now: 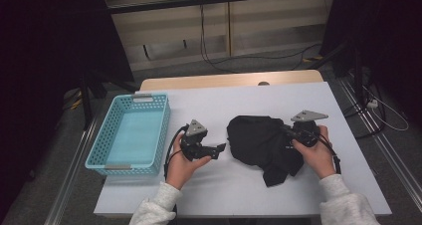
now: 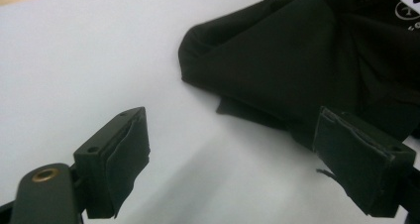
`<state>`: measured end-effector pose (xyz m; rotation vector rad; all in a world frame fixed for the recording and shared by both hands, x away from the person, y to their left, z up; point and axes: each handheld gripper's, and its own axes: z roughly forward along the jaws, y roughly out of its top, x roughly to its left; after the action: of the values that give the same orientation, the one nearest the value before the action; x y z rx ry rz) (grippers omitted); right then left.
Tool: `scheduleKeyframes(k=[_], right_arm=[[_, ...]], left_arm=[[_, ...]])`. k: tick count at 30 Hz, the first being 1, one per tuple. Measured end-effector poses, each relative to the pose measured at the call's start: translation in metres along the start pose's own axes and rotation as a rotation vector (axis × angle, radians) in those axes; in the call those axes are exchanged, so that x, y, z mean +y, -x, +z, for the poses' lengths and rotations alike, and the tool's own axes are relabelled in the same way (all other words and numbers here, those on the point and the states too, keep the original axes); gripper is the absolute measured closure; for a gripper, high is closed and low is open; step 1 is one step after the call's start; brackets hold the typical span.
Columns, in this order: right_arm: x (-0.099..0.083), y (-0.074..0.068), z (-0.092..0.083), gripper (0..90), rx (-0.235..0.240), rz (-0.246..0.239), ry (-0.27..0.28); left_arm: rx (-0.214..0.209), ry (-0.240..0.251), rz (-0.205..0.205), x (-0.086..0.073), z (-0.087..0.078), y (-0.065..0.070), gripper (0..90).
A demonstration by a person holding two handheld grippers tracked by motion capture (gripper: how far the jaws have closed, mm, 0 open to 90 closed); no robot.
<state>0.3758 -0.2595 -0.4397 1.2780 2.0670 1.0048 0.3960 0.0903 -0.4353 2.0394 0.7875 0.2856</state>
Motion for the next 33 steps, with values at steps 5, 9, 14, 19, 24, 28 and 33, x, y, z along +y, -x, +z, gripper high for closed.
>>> scheduleKeyframes(k=[5,9,14,19,24,28,33], right_arm=[[-0.001,-0.003,-0.005,86.3,0.008,0.004,0.022],[-0.001,-0.004,-0.009,84.3,0.019,0.007,0.039],[0.003,-0.003,-0.02,63.0,0.0,0.013,0.1],[0.006,0.001,-0.028,49.8,-0.012,0.034,0.143],[0.005,0.003,-0.032,47.6,-0.019,0.031,0.149],[0.002,0.006,-0.036,45.9,-0.027,0.044,0.147],[-0.001,0.006,-0.035,45.4,-0.021,0.037,0.126]], left_arm=[[-0.044,-0.018,0.012,0.0,0.008,0.012,14.7],[-0.057,-0.054,0.037,-0.003,0.017,0.021,15.9],[-0.082,-0.079,0.026,-0.007,0.026,0.027,22.7],[-0.1,-0.109,0.022,-0.009,0.036,0.033,34.7],[-0.097,-0.129,0.016,-0.008,0.042,0.038,53.4],[-0.126,-0.141,-0.03,-0.006,0.044,0.037,75.4],[-0.112,-0.135,-0.063,0.0,0.033,0.03,85.0]])
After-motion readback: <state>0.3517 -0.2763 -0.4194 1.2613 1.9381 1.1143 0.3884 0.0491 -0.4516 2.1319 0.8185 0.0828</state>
